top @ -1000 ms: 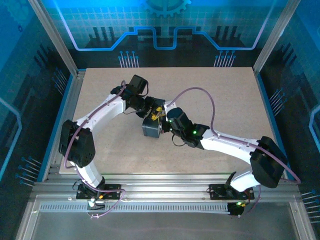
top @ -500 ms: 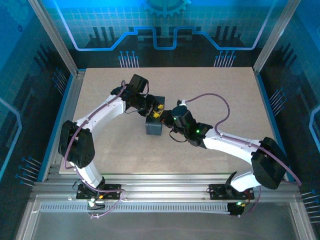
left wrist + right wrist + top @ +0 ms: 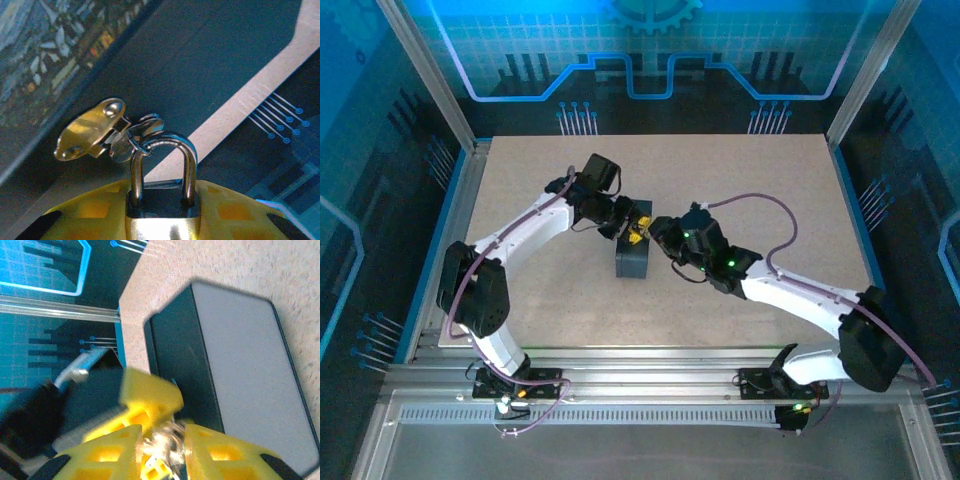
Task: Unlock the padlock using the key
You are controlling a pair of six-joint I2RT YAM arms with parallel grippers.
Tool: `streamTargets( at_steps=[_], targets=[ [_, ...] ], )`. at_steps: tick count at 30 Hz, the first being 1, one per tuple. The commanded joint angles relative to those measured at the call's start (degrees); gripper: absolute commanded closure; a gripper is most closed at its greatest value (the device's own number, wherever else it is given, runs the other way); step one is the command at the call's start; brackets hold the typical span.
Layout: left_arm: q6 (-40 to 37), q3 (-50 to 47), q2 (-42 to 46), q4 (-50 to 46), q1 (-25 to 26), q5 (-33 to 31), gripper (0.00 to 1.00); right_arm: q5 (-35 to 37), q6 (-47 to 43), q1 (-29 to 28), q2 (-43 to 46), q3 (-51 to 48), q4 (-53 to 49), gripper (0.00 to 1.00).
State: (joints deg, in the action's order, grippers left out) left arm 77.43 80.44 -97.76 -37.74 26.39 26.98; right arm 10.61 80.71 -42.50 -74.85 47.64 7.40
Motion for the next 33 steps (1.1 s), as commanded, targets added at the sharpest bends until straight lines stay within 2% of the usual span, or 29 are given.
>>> streamTargets(
  at_steps=[1, 6, 10, 16, 21, 26, 33],
  targets=[
    [-2.00, 0.06, 1.87, -2.18, 0.32, 3.37, 1.00, 0.90, -3.46, 1.83, 3.75, -1.10, -0.51, 0.68],
    [-2.54, 0.24, 1.78, -2.69, 0.30, 3.52, 1.00, -4.49, -9.85, 4.32, 4.04, -1.15, 0.00, 0.53],
    [-2.70, 0.35, 2.03, -3.07, 0.24, 3.61, 1.00, -10.49, -16.95, 4.78, 1.69, 0.27, -0.07, 0.47],
    [-2.70, 0.77, 2.10, -3.52, 0.29, 3.52, 1.00, -16.32, -19.18, 5.06, -1.52, -0.02, 1.96, 0.45],
    [-2.66, 0.95, 2.04, -3.62, 0.33, 3.58, 1.00, -16.63, -20.57, 3.79, -3.81, 1.36, 2.62, 0.44],
    [-2.24, 0.62, 2.04, -3.09, 0.30, 3.72, 1.00, -16.89, -21.86, 2.42, -5.41, 2.40, 2.96, 0.46],
    [-0.87, -0.79, 2.04, -1.35, 0.17, 4.54, 1.00, -18.15, -21.77, 0.89, -7.91, 4.49, 4.89, 0.54]
  ],
)
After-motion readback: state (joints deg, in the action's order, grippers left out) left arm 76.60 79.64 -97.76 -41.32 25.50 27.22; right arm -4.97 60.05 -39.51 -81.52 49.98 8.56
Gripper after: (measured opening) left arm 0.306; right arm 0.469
